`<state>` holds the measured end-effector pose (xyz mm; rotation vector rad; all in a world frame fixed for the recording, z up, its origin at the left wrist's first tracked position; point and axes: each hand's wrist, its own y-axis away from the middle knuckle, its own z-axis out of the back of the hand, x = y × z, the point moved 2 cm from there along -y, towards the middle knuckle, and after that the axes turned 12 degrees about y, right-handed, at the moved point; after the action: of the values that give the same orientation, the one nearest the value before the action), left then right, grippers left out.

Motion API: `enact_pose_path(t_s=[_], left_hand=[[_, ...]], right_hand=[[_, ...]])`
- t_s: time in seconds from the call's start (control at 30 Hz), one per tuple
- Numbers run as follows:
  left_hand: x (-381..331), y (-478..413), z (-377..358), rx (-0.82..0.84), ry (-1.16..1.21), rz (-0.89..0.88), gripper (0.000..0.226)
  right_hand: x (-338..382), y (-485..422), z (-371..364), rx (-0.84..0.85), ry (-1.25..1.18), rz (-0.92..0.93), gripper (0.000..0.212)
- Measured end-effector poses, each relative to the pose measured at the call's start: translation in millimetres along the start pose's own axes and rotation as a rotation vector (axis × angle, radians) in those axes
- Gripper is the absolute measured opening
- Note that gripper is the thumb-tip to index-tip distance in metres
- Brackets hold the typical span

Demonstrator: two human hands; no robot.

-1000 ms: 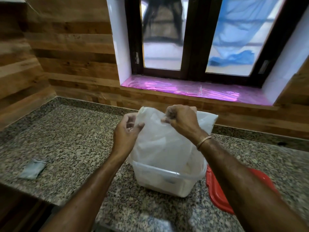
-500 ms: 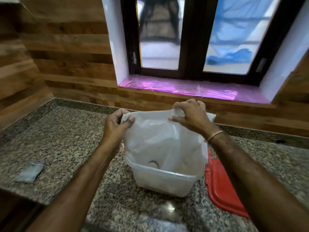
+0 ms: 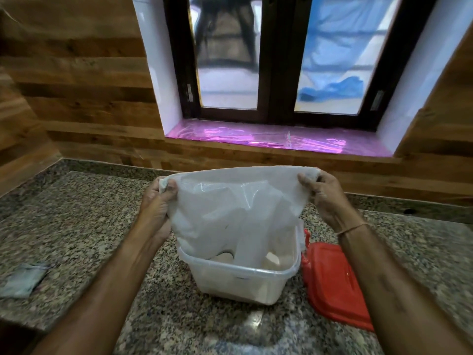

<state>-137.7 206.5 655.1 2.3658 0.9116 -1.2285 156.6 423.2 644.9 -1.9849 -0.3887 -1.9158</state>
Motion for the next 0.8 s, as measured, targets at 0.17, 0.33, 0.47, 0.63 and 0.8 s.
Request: enact_pose_path(t_s=[0.17,0.33,0.47,0.63,0.8], left_hand=[[-1,-6,2,-0.044,0.03,0.037,0.004],[2,-5,0,-0.043,-0.054,-0.034,0.022],[13,9,14,0.055,-0.235,0.085,0.045],[-1,2,10,-0.094,-0.067,0.059,0.04],[0,3,6,-0.009,-0.232,-0.021,0.04]], right_hand=[[-20,4,-13,0.197,-0.107,-0.049,0.052],[-17,2,-13,0.018,0.015,0.047,0.062],[-5,-5,-16,0.068,-0.118,0.047,0.045],[-26,12,-16,0.416,0.018,-0.069,0.06],[-19,6,-25,0.092,0.088,0.072,0.044]])
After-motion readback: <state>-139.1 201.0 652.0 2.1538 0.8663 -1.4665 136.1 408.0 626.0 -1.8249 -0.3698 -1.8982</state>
